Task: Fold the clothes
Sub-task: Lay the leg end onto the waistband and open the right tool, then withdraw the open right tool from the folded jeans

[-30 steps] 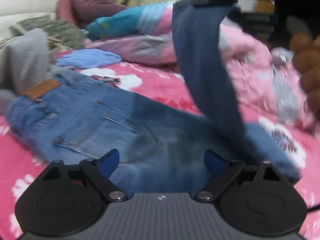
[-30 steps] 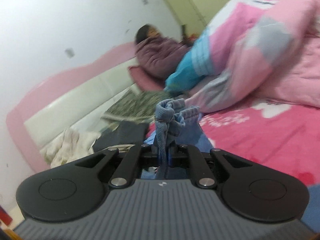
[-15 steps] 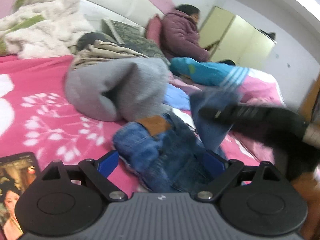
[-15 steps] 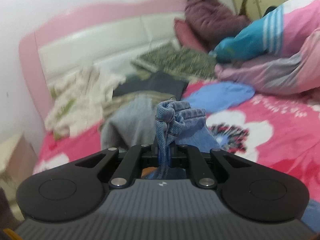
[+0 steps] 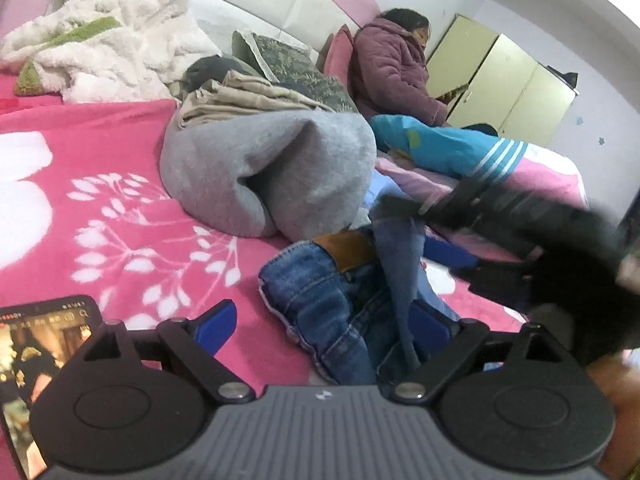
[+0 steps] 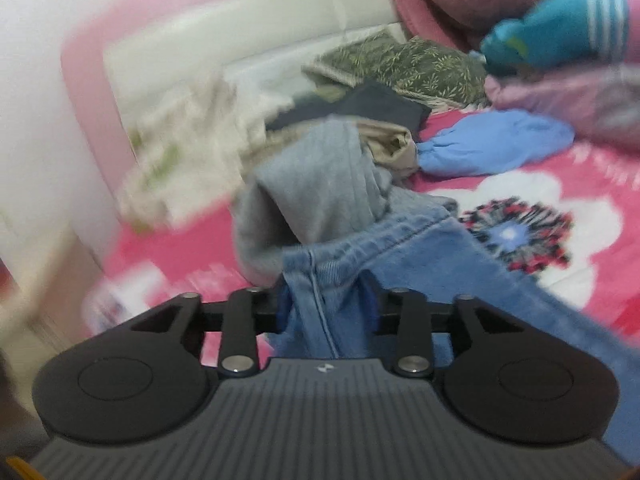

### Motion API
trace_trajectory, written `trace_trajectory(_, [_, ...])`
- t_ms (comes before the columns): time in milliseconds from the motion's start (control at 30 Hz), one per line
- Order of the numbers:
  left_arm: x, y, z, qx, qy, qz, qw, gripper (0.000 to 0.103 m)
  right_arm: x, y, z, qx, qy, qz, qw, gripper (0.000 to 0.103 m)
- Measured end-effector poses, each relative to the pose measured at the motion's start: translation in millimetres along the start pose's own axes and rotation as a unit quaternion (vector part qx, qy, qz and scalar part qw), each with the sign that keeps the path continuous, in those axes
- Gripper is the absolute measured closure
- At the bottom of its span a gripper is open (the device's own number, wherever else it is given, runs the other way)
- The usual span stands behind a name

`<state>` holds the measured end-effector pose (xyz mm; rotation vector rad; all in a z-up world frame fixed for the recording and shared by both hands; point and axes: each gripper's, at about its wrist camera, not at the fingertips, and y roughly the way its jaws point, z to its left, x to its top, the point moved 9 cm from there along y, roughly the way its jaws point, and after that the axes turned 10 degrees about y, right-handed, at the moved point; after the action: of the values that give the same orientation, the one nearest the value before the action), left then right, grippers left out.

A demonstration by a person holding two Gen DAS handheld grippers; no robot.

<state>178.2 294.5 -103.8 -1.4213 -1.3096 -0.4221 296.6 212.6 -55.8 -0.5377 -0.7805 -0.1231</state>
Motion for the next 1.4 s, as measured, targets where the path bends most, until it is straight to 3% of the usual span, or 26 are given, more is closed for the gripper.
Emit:
trace_trajectory(67, [-1.6,1.7,-2.9,-0.002,0.002,0.003,1.0,0.01,11.4,-15.7,-9.3,0.052,0.084,-0.022,0.995,0.052])
trace_trajectory(167, [-1.7,0.6,-7.5,-0.004,0.004,-0.002,1.0,0.01,21.9,-60.0,-29.3,0.099,0.186,-0.067,0.975,0.049])
trace_trajectory(333, [-10.3,7.9,-19.9,-0.024,0.017,0.02,0.9994,0.01,8.2,-175.1,-68.2,0.069,0.245,-0.14,0.957,0.036])
trace_trajectory(400, [-15.8,12.3,-26.5,-0.039,0.023,0.035,0.9984,0.01,-6.6,-232.0,-95.3,0.019,0.262,-0.176,0.949,0.024])
trace_trajectory(467, [-22.7,16.9,-34.6,-0.055,0.028,0.052,0.9968,0.009,-35.4,-289.2,-132.4,-0.054,0.297,-0.209,0.93,0.02])
trace_trajectory(600, [-41.6,26.7,-55.1,-0.08,0.036,0.086,0.9924,0.009,-102.5,-367.7,-201.5,-0.149,0.411,-0.234,0.869,0.02])
trace_trajectory(667, [-45.4,28.5,-61.4,-0.072,0.047,0.084,0.9927,0.009,-129.3,-383.8,-228.1,-0.171,0.454,-0.222,0.846,0.02])
trace_trajectory(733, [-47.2,30.6,-64.9,-0.069,0.049,0.082,0.993,0.009,-142.3,-382.2,-243.9,-0.164,0.479,-0.205,0.838,0.022])
trace_trajectory(800, [-47.9,33.7,-66.0,-0.075,0.04,0.081,0.9931,0.009,-141.0,-367.3,-249.5,-0.153,0.472,-0.183,0.848,0.023])
trace_trajectory(900, [-48.2,39.1,-65.6,-0.08,0.026,0.08,0.9932,0.01,-123.0,-335.7,-249.5,-0.139,0.44,-0.13,0.878,0.029])
trace_trajectory(1067, [-47.2,46.5,-67.7,-0.072,0.02,0.07,0.9948,0.01,-104.8,-269.2,-248.9,-0.087,0.433,-0.062,0.895,0.062])
trace_trajectory(1100, [-47.1,47.7,-68.3,-0.069,0.019,0.068,0.9951,0.01,-101.1,-260.3,-248.5,-0.081,0.432,-0.058,0.896,0.066])
trace_trajectory(1167, [-46.7,47.2,-68.6,-0.068,0.015,0.064,0.9955,0.012,-98.7,-250.8,-245.3,-0.067,0.434,-0.059,0.897,0.084])
trace_trajectory(1233, [-46.1,45.7,-68.4,-0.07,0.009,0.062,0.9956,0.013,-96.3,-250.8,-241.9,-0.061,0.431,-0.071,0.897,0.09])
trace_trajectory(1400, [-45.7,35.2,-76.1,-0.102,-0.014,0.068,0.9923,0.015,-85.9,-277.6,-215.3,-0.059,0.383,-0.112,0.915,0.095])
